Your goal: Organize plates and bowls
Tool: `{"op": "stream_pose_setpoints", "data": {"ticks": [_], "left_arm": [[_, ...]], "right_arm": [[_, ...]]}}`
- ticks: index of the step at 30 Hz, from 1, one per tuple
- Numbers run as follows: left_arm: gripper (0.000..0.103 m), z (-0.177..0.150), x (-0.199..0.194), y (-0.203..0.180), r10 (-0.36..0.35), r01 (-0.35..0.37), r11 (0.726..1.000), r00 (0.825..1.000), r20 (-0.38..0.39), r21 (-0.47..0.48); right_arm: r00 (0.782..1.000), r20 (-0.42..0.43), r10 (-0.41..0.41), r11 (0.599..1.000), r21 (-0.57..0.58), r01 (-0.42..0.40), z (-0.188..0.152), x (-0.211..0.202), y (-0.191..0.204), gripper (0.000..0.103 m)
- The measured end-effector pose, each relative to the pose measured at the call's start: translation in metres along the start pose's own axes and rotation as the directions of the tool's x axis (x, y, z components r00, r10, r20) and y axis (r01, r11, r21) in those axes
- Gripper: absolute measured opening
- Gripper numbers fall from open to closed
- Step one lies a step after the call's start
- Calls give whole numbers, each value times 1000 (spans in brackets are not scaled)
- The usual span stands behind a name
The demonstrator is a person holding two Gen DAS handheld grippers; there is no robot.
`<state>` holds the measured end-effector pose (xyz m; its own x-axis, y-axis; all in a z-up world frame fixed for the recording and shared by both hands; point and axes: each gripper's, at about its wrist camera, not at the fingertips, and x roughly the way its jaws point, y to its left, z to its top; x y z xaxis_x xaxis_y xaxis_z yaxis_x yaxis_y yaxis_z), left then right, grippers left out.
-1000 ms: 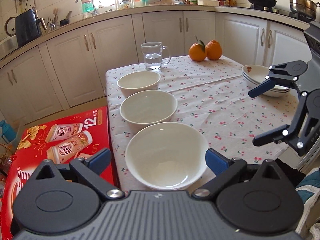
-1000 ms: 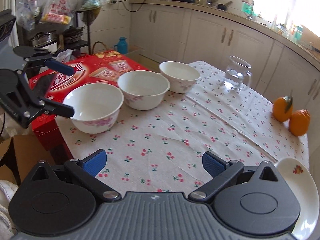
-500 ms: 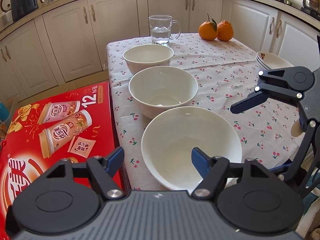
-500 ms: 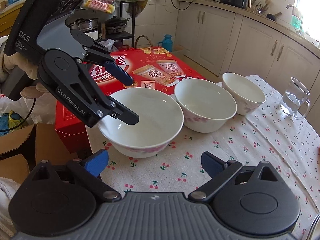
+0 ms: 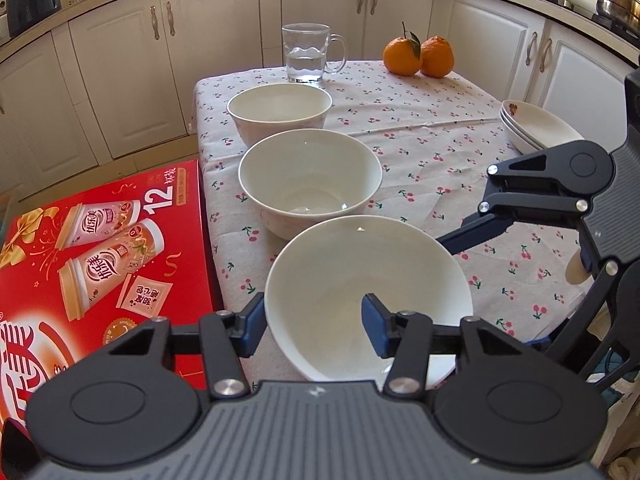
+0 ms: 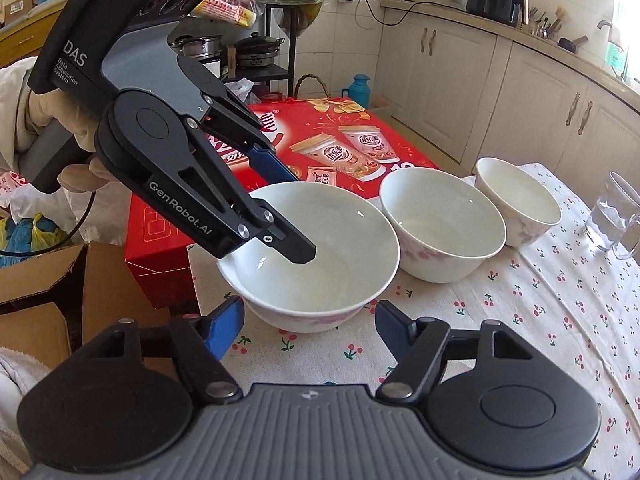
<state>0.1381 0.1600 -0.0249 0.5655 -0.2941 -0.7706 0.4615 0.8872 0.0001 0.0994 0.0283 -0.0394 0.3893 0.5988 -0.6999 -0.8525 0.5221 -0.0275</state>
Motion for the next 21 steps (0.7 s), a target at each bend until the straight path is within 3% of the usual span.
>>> {"op": "stream_pose_setpoints", "data": {"ticks": [21], "left_arm": [[50,6,2,-7,1,-1,1000,1000,-17,30]], "right_arm": [[999,-49,9,1000,-8,-9,5,3,0,76]]}}
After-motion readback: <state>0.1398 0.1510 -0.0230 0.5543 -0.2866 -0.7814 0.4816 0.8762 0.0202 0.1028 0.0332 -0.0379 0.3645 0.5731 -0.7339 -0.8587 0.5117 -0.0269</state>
